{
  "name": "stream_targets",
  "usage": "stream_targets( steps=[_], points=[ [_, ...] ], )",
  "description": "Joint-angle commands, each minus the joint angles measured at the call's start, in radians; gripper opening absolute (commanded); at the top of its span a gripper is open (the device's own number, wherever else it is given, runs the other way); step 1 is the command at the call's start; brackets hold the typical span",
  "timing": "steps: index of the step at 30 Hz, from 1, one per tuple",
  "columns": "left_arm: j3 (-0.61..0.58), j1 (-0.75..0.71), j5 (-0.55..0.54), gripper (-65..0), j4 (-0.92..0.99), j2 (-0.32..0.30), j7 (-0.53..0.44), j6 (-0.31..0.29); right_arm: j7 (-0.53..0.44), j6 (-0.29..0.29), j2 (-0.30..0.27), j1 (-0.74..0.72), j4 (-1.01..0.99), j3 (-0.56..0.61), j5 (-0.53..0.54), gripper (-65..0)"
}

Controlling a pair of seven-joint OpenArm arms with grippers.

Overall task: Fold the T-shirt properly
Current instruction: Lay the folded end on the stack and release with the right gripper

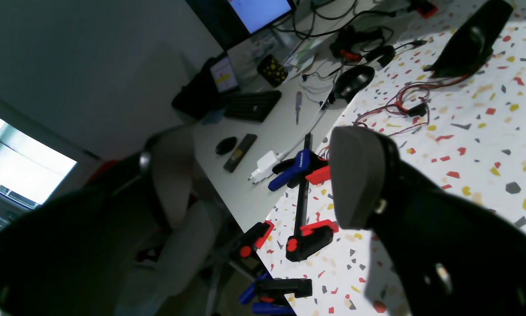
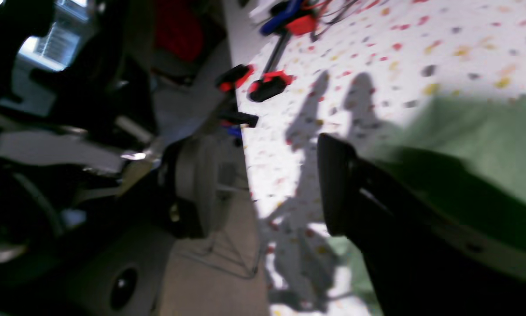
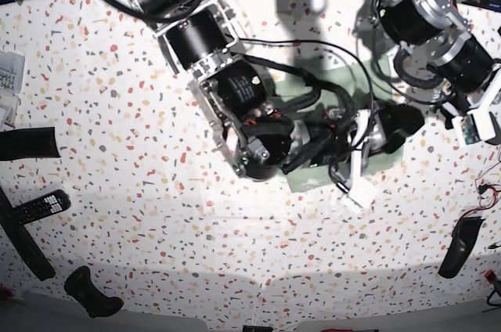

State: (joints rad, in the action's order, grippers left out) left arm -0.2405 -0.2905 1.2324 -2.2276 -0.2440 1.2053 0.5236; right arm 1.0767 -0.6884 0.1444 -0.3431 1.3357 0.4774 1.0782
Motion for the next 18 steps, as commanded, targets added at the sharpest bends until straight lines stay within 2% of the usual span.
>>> stream_targets(
  steps=[1, 4, 7, 10, 13, 15, 16, 18],
  points=[
    [0.004, 0.005, 0.032, -20.8, -0.02, -0.003, -0.016, 0.016, -0.018, -0.01, 0.013, -0.026, 0.016, 0.001, 0.05, -30.4],
    [0.004, 0.005, 0.031, -20.8, -0.02, -0.003, -0.016, 0.016, -0.036, -0.01, 0.013, -0.039, 0.016, -0.007, 0.085, -30.4],
    [0.004, 0.005, -0.028, -20.8, -0.02, -0.003, -0.016, 0.016, -0.044, -0.01, 0.013, -0.09, 0.016, -0.046, 0.023, -30.5],
    [0.004, 0.005, -0.142, -20.8, -0.02, -0.003, -0.022, 0.007, -0.07, -0.01, 0.013, -0.146, 0.016, -0.123, -0.152, -30.5],
    [0.004, 0.005, -0.334, -20.8, -0.02, -0.003, -0.083, -0.095, -0.231, -0.01, 0.013, -0.153, 0.015, -0.208, -0.469, -30.5],
    [0.0, 0.005, -0.474, -20.8, -0.023, -0.003, -0.126, -0.141, -0.335, -0.01, 0.013, -0.144, -0.005, -0.252, -0.66, -30.5],
    [-0.007, 0.005, -0.529, -20.8, -0.031, -0.003, -0.137, -0.155, -0.365, -0.01, 0.013, -0.145, -0.031, -0.269, -0.702, -30.5],
    [-0.04, 0.005, -0.615, -20.8, -0.062, -0.003, -0.151, -0.175, -0.418, -0.01, 0.013, -0.151, -0.11, -0.292, -0.709, -30.6]
  ],
)
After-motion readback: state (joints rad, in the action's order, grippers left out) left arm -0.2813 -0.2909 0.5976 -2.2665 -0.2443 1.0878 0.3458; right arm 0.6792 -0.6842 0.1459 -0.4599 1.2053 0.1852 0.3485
